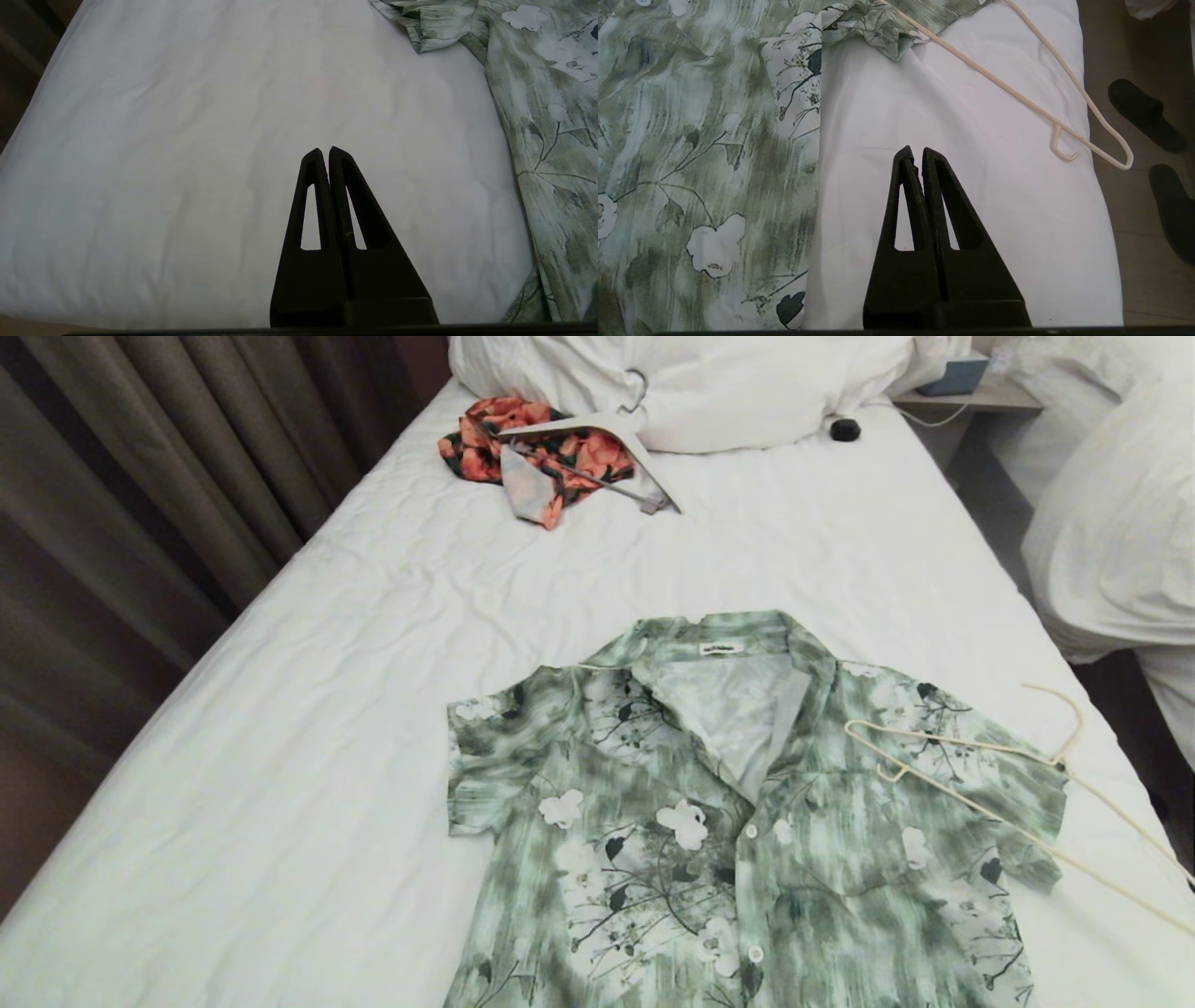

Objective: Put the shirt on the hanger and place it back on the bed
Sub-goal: Lift the shirt and hanger

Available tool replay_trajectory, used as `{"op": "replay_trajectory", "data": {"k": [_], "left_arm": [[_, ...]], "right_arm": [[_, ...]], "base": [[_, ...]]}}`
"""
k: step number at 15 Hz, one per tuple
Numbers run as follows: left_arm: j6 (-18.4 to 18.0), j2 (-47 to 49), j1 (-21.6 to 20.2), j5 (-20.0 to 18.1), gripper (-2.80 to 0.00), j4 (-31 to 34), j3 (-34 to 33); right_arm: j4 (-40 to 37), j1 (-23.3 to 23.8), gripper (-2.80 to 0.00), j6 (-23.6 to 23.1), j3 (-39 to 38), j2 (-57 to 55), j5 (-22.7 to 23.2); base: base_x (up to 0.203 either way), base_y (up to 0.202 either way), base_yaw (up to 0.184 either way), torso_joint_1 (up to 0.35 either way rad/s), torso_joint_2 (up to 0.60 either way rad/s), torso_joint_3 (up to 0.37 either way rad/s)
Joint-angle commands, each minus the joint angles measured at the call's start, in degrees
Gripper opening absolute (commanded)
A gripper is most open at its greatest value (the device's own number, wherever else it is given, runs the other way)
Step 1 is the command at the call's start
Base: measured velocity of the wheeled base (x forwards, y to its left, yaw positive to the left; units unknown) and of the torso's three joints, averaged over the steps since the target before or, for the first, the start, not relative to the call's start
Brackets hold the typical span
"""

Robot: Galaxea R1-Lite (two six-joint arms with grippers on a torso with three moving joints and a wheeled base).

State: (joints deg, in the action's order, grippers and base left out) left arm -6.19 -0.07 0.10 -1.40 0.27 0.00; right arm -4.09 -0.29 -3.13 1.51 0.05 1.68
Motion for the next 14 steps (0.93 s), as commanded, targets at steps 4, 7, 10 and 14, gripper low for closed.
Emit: {"op": "replay_trajectory", "data": {"k": [4, 7, 10, 14], "left_arm": [[-0.05, 0.07, -0.01, 0.00, -2.80, 0.00, 0.00], [-0.05, 0.07, -0.01, 0.00, -2.80, 0.00, 0.00], [-0.05, 0.07, -0.01, 0.00, -2.80, 0.00, 0.00], [-0.05, 0.07, -0.01, 0.00, -2.80, 0.00, 0.00]], "right_arm": [[-0.04, -0.06, -2.80, 0.93, 0.07, -0.05, -0.27], [0.02, -0.06, -2.80, 0.74, 0.51, -0.05, -0.27], [-1.20, 0.01, -2.80, 0.42, 6.68, -2.78, 0.55], [-1.41, -0.05, -2.80, 0.59, 17.23, -21.54, -0.20]], "base": [[0.000, 0.000, 0.000, 0.000, 0.00, 0.000], [0.000, 0.000, 0.000, 0.000, 0.00, 0.000], [0.000, 0.000, 0.000, 0.000, 0.00, 0.000], [0.000, 0.000, 0.000, 0.000, 0.00, 0.000]]}}
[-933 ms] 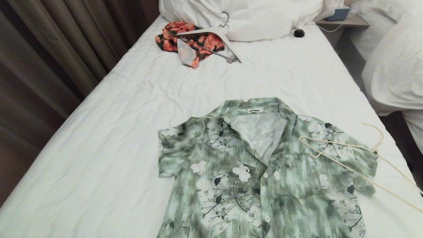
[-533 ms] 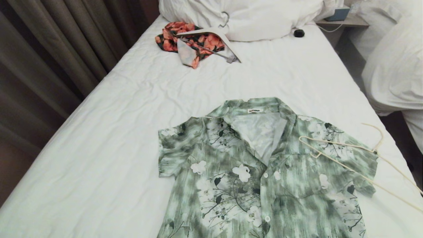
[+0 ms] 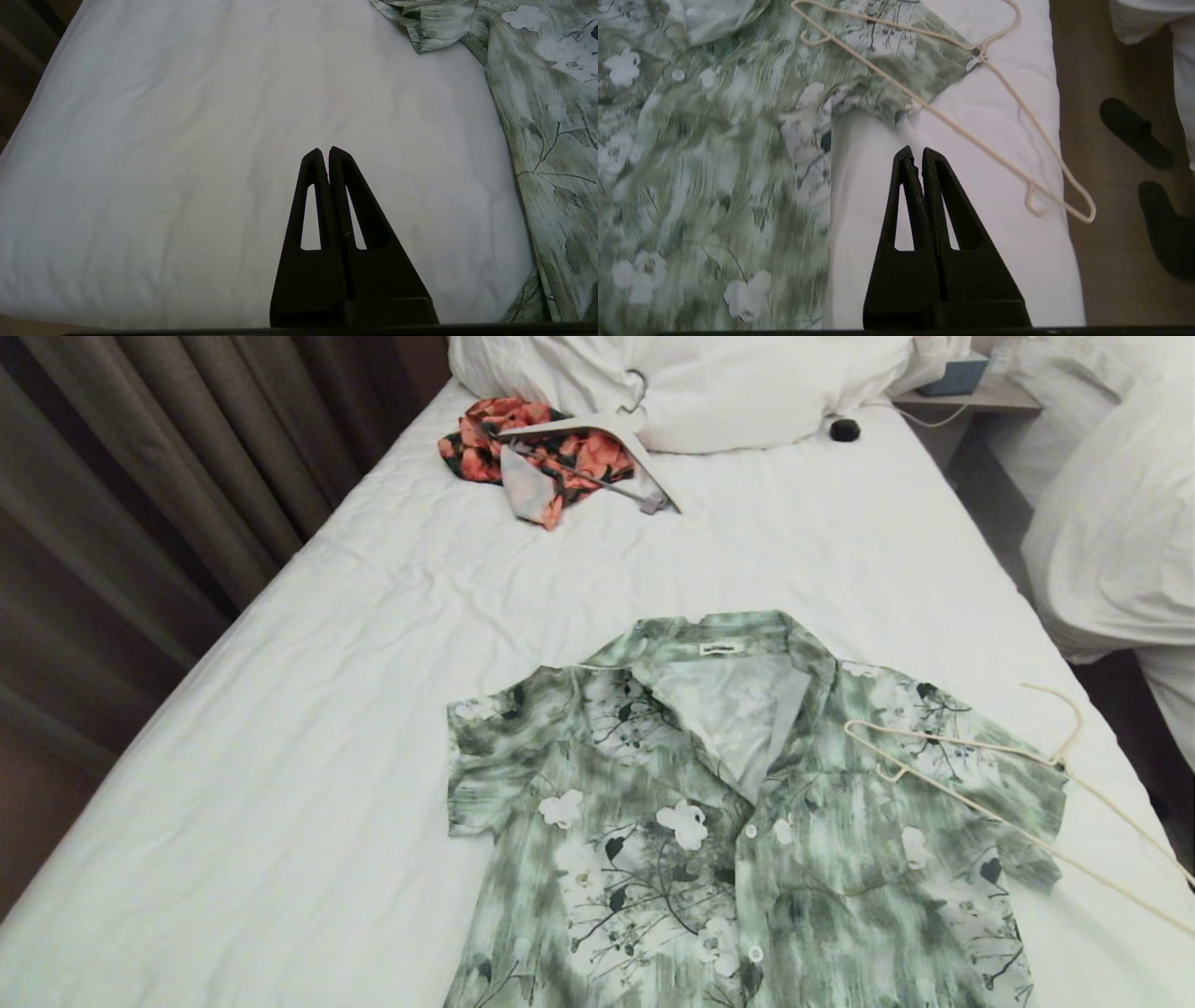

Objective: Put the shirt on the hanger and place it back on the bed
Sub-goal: Lift the shirt and hanger

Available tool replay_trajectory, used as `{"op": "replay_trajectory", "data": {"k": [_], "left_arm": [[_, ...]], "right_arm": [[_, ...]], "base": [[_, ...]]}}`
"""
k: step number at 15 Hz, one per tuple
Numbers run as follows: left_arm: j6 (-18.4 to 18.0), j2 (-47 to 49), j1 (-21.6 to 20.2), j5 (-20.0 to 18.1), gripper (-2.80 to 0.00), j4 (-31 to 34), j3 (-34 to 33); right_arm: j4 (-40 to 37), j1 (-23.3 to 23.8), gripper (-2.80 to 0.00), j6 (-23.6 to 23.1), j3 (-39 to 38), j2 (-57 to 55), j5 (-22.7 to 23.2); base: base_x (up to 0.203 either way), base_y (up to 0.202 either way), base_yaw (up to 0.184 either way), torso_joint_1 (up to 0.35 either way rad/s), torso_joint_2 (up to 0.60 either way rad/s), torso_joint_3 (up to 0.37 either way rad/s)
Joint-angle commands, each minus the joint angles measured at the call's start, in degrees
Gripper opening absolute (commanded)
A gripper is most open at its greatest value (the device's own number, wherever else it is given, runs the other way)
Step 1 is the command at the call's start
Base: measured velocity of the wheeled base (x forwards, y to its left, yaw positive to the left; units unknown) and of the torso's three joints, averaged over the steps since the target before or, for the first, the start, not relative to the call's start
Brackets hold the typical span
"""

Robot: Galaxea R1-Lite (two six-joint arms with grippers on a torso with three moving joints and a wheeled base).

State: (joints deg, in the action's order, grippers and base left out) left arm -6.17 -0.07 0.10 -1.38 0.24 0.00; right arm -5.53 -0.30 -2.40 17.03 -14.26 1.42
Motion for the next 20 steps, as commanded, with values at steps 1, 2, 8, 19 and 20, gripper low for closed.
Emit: {"op": "replay_trajectory", "data": {"k": [1, 2, 8, 19, 20], "left_arm": [[-0.07, 0.07, -0.01, -0.03, -2.80, 0.02, 0.00], [-0.07, 0.07, -0.01, -0.03, -2.80, 0.02, 0.00], [-0.07, 0.07, -0.01, -0.03, -2.80, 0.02, 0.00], [-0.07, 0.07, -0.01, -0.03, -2.80, 0.02, 0.00], [-0.07, 0.07, -0.01, -0.03, -2.80, 0.02, 0.00]], "right_arm": [[0.09, -0.04, -2.80, 0.45, 4.95, -13.13, -0.10], [0.07, -0.03, -2.80, 1.97, 8.42, -19.37, -0.16], [-4.70, 9.43, -2.80, 7.47, 30.64, -57.20, 9.74], [-61.52, 36.56, -2.80, -15.36, 80.31, -101.81, 45.41], [-66.61, 37.68, -2.80, -17.71, 84.78, -104.36, 47.13]], "base": [[0.000, 0.000, 0.000, 0.000, 0.00, 0.000], [0.000, 0.000, 0.000, 0.000, 0.00, 0.000], [0.000, 0.000, 0.000, 0.000, 0.00, 0.000], [0.000, 0.000, 0.000, 0.000, 0.00, 0.000], [0.000, 0.000, 0.000, 0.000, 0.00, 0.000]]}}
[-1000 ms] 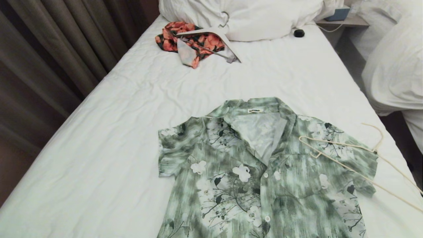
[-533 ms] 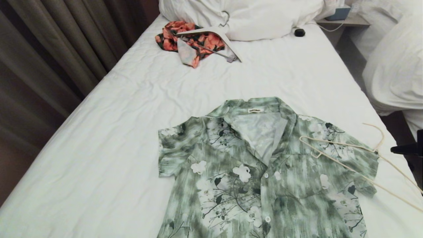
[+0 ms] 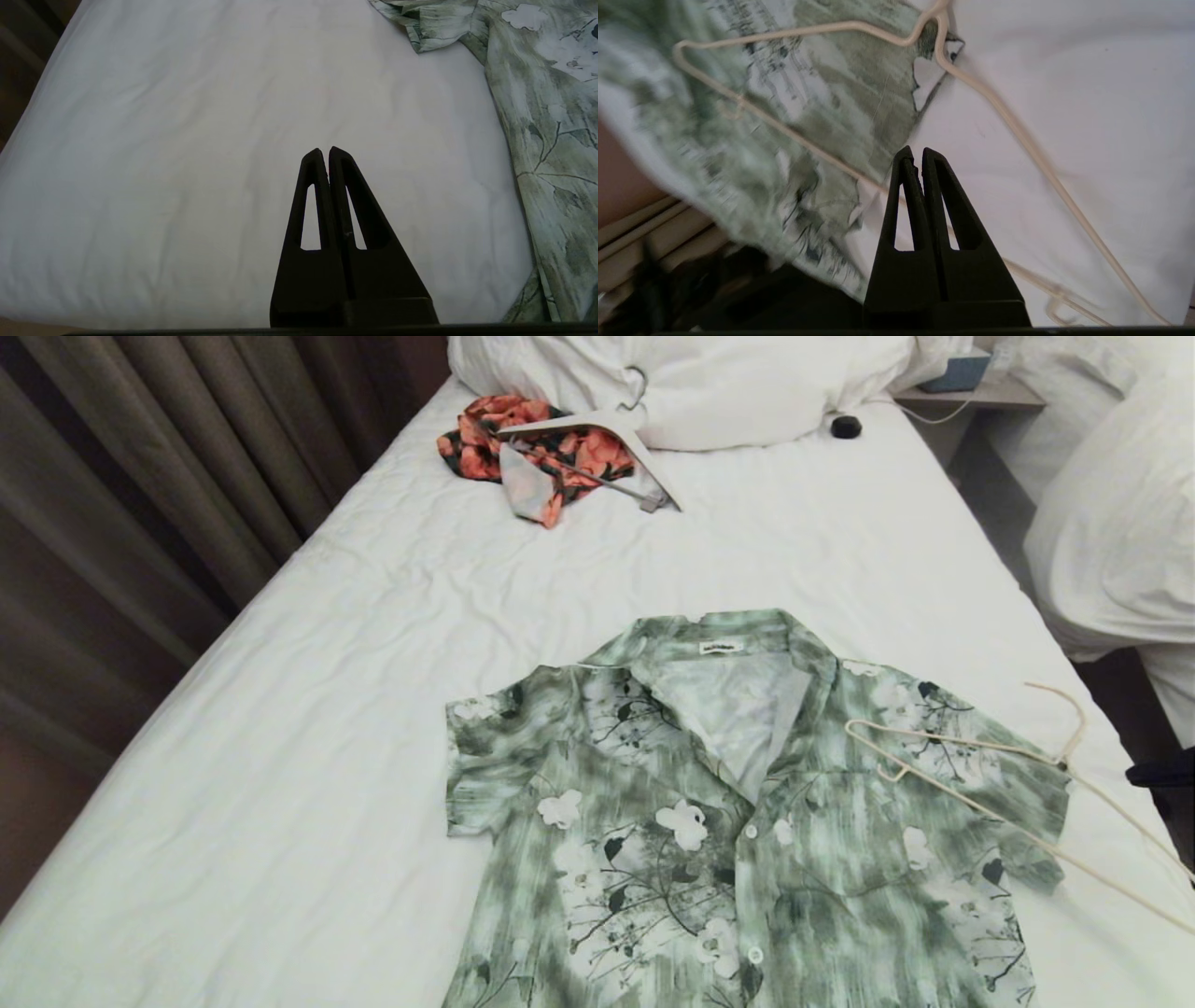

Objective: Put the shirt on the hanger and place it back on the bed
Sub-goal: Lift the shirt and hanger

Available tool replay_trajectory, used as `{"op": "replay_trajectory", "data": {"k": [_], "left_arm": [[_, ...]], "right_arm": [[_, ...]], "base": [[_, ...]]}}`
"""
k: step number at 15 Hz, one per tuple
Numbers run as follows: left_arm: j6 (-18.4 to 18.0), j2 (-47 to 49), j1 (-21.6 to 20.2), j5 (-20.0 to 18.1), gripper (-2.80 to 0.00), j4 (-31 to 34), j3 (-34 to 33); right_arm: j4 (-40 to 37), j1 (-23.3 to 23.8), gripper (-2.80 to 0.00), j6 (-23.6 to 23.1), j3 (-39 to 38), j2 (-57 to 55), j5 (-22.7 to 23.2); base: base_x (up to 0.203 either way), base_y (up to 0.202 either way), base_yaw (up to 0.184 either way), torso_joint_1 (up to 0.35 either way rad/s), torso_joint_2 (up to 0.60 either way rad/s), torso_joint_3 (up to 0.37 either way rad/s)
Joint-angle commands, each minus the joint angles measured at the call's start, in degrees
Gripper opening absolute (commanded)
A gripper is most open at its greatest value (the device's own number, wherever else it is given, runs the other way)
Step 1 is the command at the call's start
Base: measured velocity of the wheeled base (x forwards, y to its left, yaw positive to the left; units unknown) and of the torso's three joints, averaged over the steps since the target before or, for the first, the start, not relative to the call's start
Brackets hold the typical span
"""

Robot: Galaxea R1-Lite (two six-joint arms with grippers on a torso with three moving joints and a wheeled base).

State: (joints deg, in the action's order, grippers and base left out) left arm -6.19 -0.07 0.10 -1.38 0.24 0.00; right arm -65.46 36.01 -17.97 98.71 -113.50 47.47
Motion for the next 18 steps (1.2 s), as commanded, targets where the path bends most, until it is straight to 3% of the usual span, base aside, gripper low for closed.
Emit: {"op": "replay_trajectory", "data": {"k": [1, 3, 8, 11, 12, 18], "left_arm": [[-0.05, 0.07, -0.01, -0.03, -2.80, 0.02, 0.00], [-0.05, 0.07, -0.01, -0.03, -2.80, 0.02, 0.00], [-0.05, 0.07, -0.01, -0.03, -2.80, 0.02, 0.00], [-0.05, 0.07, -0.01, -0.03, -2.80, 0.02, 0.00], [-0.05, 0.07, -0.01, -0.03, -2.80, 0.02, 0.00], [-0.05, 0.07, -0.01, -0.03, -2.80, 0.02, 0.00]], "right_arm": [[-11.34, 2.14, -2.80, -3.96, 7.26, -8.19, 1.98], [-18.95, 4.45, -2.80, -7.79, 13.25, -13.22, 3.00], [-20.36, 5.47, -2.80, -13.49, 14.06, -17.80, 3.43], [-22.20, 5.47, -2.80, -20.08, 14.06, -18.33, 3.68], [-22.20, 5.47, 0.00, -20.36, 14.06, -18.05, 3.72], [-22.20, 6.77, 0.00, -22.21, 14.06, -13.94, 4.79]], "base": [[0.000, 0.000, 0.000, 0.000, 0.00, 0.000], [0.000, 0.000, 0.000, 0.000, 0.00, 0.000], [0.000, 0.000, 0.000, 0.000, 0.00, 0.000], [0.000, 0.000, 0.000, 0.000, 0.00, 0.000], [0.000, 0.000, 0.000, 0.000, 0.00, 0.000], [0.000, 0.000, 0.000, 0.000, 0.00, 0.000]]}}
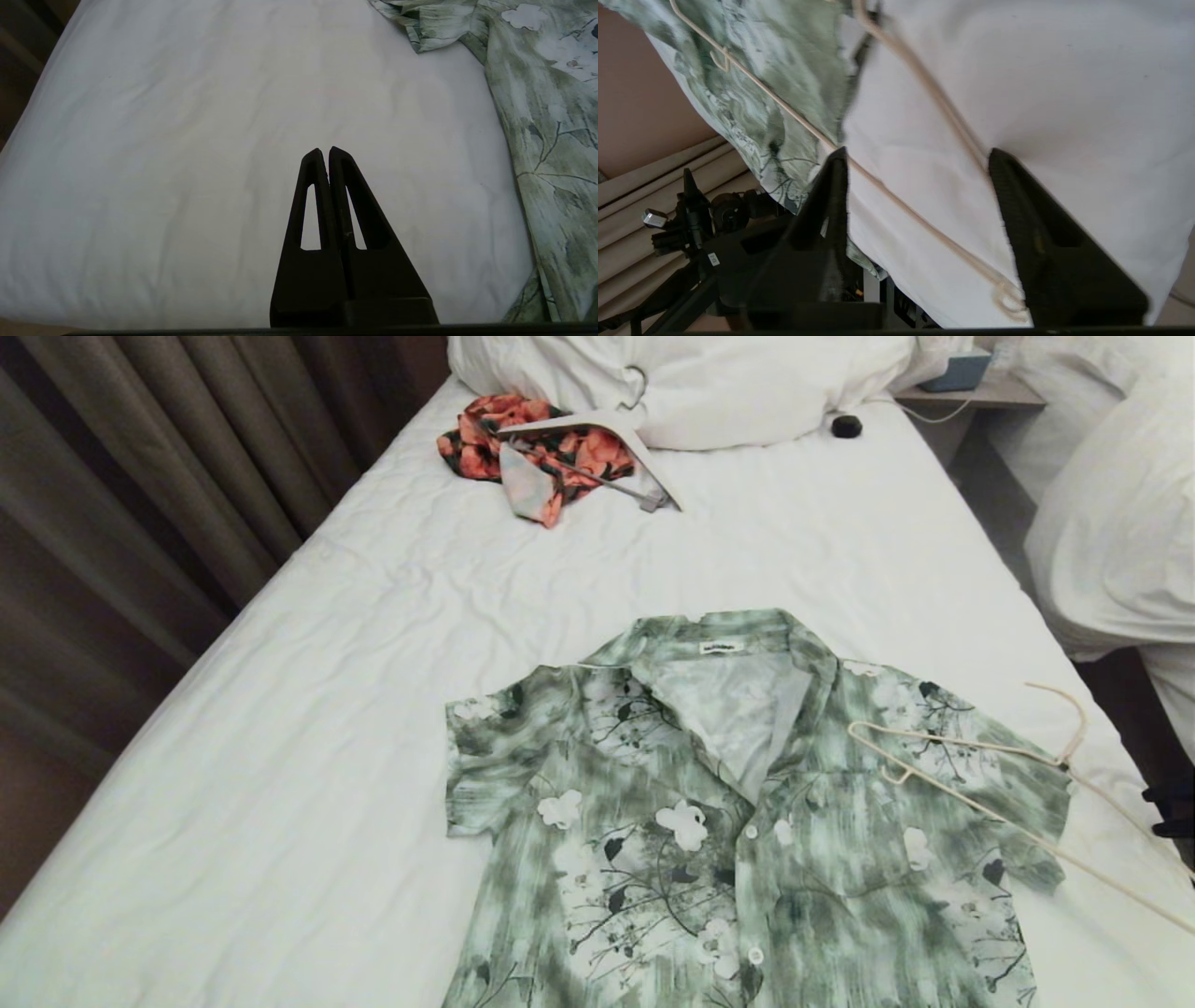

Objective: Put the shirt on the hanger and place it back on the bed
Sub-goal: Lift the shirt and hanger

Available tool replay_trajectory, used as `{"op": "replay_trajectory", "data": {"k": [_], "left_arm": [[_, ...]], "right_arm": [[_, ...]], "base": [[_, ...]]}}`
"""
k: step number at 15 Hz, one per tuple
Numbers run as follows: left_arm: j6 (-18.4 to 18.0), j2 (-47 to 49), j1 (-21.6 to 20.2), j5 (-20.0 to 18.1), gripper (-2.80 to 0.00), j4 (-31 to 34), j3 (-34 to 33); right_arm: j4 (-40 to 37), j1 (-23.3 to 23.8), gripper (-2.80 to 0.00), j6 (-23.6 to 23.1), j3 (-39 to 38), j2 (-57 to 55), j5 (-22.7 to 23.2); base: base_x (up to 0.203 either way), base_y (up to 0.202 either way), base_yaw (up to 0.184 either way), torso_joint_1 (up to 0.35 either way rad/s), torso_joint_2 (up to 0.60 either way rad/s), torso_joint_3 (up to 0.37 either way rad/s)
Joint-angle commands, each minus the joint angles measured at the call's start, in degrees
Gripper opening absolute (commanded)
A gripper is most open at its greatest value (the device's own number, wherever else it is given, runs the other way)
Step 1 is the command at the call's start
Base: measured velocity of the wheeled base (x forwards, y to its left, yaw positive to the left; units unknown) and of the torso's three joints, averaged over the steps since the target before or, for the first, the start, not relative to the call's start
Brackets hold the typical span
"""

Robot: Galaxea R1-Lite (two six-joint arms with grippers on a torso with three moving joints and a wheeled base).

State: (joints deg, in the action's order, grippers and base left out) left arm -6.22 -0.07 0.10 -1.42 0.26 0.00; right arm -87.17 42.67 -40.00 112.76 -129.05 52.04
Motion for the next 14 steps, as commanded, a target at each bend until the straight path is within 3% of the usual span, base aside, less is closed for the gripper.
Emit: {"op": "replay_trajectory", "data": {"k": [1, 5, 14], "left_arm": [[-0.02, 0.07, -0.01, 0.01, -2.80, 0.01, 0.00], [-0.02, 0.07, -0.01, 0.01, -2.80, 0.01, 0.00], [-0.02, 0.07, -0.01, 0.01, -2.80, 0.01, 0.00]], "right_arm": [[-0.49, 0.05, 0.00, -0.34, 0.00, 1.79, 0.87], [-0.49, -0.32, 0.00, -1.91, 0.00, -1.08, 6.16], [-0.49, -5.22, 0.00, -4.30, -2.27, -3.41, 12.09]], "base": [[0.000, 0.000, 0.000, 0.000, 0.00, 0.000], [0.000, 0.000, 0.000, 0.000, 0.00, 0.000], [0.000, 0.000, 0.000, 0.000, 0.00, 0.000]]}}
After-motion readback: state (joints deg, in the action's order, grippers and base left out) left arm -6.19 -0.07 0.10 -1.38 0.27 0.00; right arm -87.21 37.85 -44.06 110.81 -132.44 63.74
